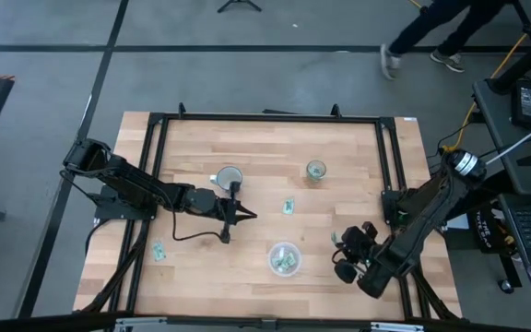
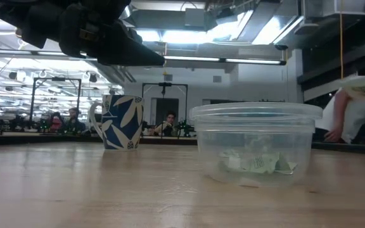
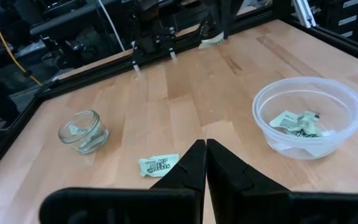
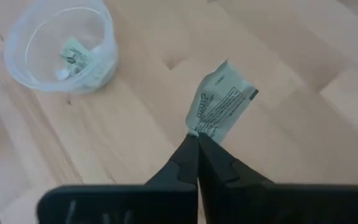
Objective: Pick and place Stevia / Truvia into bins
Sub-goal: Put the white stevia packet into the transparent glass cup
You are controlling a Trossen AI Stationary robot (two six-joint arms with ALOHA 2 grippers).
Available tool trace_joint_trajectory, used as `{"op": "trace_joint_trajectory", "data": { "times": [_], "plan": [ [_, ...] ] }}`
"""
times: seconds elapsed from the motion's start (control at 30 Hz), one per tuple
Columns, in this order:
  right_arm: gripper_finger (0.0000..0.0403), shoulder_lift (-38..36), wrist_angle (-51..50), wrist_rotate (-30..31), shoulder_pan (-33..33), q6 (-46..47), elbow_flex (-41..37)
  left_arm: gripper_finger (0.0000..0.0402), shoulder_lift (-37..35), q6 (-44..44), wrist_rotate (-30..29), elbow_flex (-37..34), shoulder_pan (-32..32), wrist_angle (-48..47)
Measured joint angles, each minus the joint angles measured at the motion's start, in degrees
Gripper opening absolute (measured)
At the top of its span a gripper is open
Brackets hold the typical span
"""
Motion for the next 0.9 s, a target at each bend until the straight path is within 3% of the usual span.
{"op": "trace_joint_trajectory", "data": {
  "times": [0.37, 0.67, 0.9],
  "plan": [
    [0.0, -5.32, 0.47, -0.88, -10.3, -23.27, 0.04, 0.0008, 0.0, 0.0, 0.02, 0.0, 0.0, -0.2],
    [0.0, -9.2, 4.11, -10.75, -22.59, -44.19, 0.07, 0.0008, 0.0, 0.0, -0.43, 0.02, -0.02, -1.31],
    [0.0, -10.79, 4.26, -17.43, -31.66, -58.31, 0.07, 0.0008, 0.0, 0.0, -5.42, 0.0, 0.0, -1.32]
  ]
}}
